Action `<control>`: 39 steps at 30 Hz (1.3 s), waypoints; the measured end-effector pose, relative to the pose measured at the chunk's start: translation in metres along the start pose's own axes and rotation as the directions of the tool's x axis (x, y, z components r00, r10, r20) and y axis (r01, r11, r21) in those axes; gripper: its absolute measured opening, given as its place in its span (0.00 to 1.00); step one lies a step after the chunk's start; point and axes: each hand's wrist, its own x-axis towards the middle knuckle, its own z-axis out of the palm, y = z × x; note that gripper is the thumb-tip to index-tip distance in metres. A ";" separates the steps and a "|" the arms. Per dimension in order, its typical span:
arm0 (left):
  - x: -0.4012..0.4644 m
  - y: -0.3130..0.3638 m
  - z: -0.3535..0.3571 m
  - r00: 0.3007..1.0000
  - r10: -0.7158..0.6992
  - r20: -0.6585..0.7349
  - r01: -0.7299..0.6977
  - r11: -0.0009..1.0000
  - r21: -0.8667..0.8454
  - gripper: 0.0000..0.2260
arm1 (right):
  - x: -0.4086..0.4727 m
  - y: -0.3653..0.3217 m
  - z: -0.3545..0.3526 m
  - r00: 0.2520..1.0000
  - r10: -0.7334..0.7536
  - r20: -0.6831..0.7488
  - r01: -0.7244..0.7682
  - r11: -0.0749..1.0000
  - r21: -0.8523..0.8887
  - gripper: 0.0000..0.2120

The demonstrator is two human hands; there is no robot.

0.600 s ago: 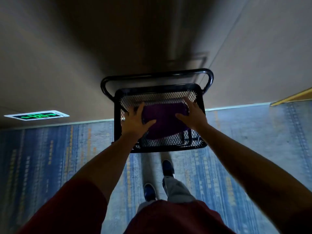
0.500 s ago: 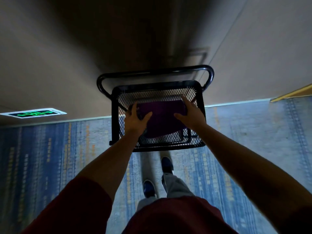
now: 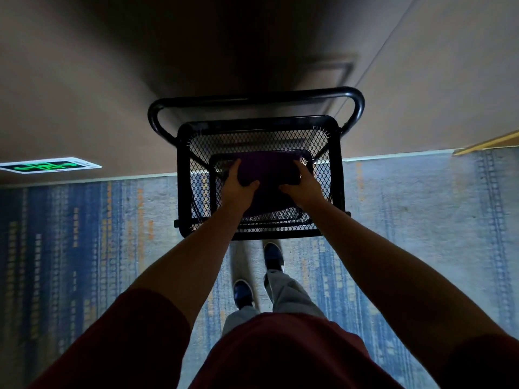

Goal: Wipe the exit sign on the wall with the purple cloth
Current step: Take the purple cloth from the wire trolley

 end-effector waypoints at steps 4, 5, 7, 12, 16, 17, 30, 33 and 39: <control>0.000 0.004 0.001 0.998 0.002 0.057 -0.006 0.998 0.067 0.27 | 0.003 0.000 -0.007 0.998 0.060 -0.006 -0.060 0.997 -0.057 0.26; 0.000 0.004 -0.002 0.998 0.002 0.062 -0.008 0.996 0.086 0.25 | 0.004 -0.001 -0.010 0.998 0.061 -0.003 -0.061 0.995 -0.081 0.22; -0.001 0.002 -0.009 0.998 0.003 0.062 -0.009 0.995 0.098 0.22 | 0.003 -0.002 -0.013 0.998 0.055 -0.013 -0.056 0.993 -0.100 0.18; -0.006 -0.003 -0.027 0.998 0.053 0.034 -0.057 0.990 0.131 0.19 | -0.001 -0.006 -0.009 0.998 0.051 -0.044 -0.054 0.997 -0.061 0.11; -0.008 -0.010 -0.031 0.998 0.010 0.058 -0.016 0.994 0.112 0.21 | -0.002 -0.008 0.000 1.000 0.014 -0.025 -0.012 0.997 0.073 0.21; -0.008 -0.010 -0.032 0.999 -0.005 0.048 0.001 0.997 0.076 0.23 | -0.003 -0.009 0.002 1.000 -0.018 -0.016 0.019 0.993 0.113 0.29; -0.005 0.005 -0.034 0.973 -0.139 0.186 0.151 0.987 -0.052 0.25 | 0.011 -0.017 0.001 0.985 0.066 0.157 -0.040 0.986 -0.162 0.22; -0.010 0.007 -0.047 0.977 -0.119 0.177 0.129 0.991 -0.047 0.23 | 0.009 -0.026 -0.008 0.990 0.037 0.136 -0.013 0.985 -0.172 0.23; -0.040 0.023 -0.096 0.994 0.031 0.107 -0.007 0.977 -0.212 0.20 | -0.009 -0.060 -0.027 0.983 -0.119 0.141 0.132 0.988 -0.085 0.27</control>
